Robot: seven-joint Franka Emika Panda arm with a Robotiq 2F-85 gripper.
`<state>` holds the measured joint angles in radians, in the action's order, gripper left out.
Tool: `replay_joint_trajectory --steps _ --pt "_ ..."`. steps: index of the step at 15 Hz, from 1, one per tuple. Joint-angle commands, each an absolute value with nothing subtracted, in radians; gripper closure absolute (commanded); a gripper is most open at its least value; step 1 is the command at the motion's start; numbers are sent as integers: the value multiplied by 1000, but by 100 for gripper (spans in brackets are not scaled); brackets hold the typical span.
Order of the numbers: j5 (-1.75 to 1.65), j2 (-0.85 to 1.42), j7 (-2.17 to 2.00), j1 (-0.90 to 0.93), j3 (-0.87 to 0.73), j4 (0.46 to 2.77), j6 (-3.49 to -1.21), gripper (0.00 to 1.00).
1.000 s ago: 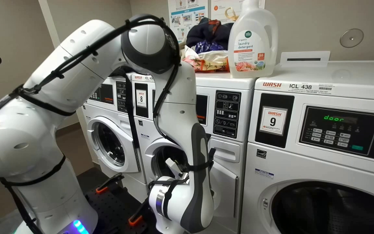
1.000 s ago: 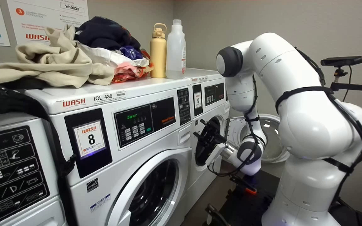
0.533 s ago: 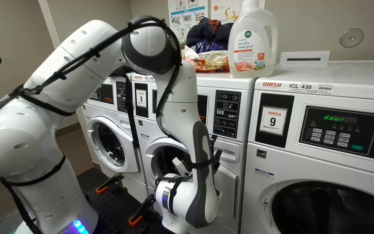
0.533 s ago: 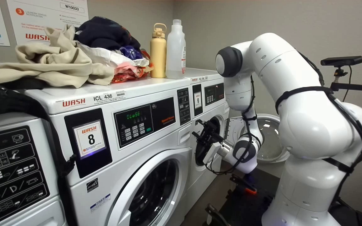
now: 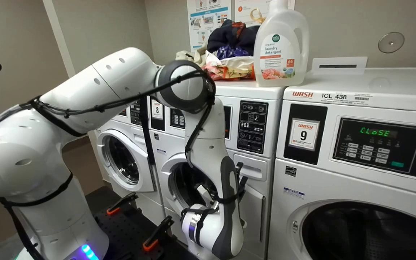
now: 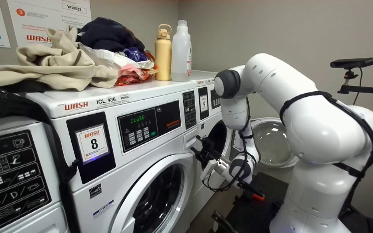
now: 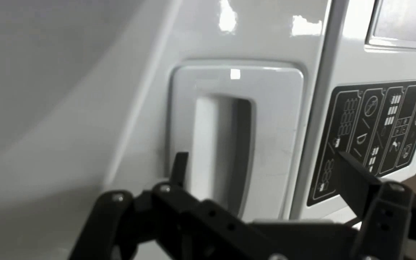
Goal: Open the object from the washing machine
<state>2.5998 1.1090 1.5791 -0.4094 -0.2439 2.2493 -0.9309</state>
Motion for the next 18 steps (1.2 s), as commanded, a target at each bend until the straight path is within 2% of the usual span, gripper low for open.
replay_joint_trajectory --steps 1,10,18 --pt "2602 1193 1575 -457 -223 2184 -892 0" --pt "2602 1190 1576 -445 -231 2211 -688 0" --pt "2601 1178 1566 -457 -196 2184 -731 0"
